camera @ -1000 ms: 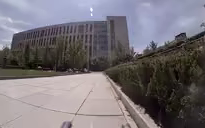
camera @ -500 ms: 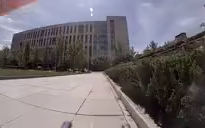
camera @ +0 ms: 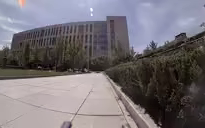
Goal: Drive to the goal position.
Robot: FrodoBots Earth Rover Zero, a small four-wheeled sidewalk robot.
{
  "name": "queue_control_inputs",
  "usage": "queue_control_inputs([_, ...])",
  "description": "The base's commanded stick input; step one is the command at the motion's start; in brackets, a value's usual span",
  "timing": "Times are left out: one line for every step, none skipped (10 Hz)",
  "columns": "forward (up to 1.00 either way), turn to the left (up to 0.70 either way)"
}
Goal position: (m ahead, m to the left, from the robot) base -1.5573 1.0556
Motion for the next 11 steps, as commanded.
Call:
queue_control_inputs([0.00, 0.00])
queue_control_inputs([0.00, 0.00])
queue_control_inputs([0.01, 0.00])
queue_control_inputs([0.02, 0.00])
queue_control_inputs([0.01, 0.00])
queue_control_inputs([0.03, 0.00])
queue_control_inputs([0.04, 0.00])
queue_control_inputs([0.02, 0.00])
queue_control_inputs([0.00, 0.00])
queue_control_inputs([0.00, 0.00])
queue_control_inputs([0.03, 0.00])
